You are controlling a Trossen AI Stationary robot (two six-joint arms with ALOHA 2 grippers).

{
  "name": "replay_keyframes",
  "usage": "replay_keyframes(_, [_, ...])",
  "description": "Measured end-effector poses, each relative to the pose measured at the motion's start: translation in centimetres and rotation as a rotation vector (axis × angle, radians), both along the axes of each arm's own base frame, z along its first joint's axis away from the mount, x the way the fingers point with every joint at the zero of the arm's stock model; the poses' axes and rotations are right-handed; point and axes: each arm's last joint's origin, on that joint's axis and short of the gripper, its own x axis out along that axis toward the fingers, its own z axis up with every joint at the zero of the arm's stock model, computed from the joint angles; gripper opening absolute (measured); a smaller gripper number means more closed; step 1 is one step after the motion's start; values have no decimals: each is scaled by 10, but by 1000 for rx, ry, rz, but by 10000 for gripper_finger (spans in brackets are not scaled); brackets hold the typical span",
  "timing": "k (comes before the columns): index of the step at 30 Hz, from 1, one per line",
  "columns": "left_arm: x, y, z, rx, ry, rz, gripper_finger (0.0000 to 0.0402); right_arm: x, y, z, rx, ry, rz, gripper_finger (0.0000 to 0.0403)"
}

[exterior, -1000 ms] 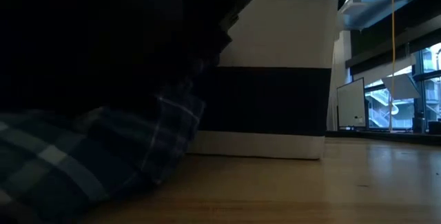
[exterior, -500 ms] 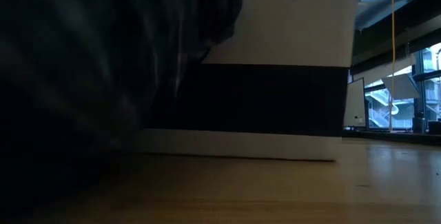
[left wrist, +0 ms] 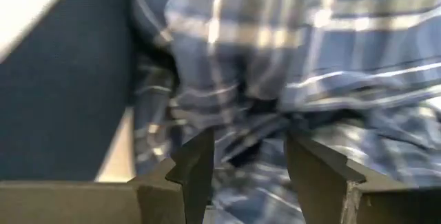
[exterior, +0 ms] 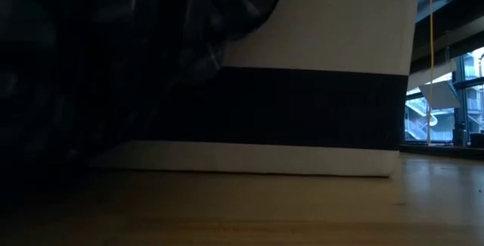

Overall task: Sort clothes
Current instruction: Put the blue polo shirt into the bottom blue laundry bin

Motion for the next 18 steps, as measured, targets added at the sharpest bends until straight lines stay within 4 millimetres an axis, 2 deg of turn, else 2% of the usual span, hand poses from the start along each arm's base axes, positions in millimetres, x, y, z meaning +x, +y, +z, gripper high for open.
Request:
replay_keyframes(4, [-2,4,-1,7,-1,44,166,-2,-4,9,-10,-27,-28,19])
replay_keyframes(8, [-5,2,-4,-50,102,11,166,-1,-6,9,-13,-20,-30,19])
replay_keyframes(14, [-18,-9,-8,-264,345,-34,166,-1,-6,9,-12,-20,-30,25])
replay_keyframes(18, [-28,-20,-7,-373,415,-83,166,0,-6,9,-12,-20,-32,20])
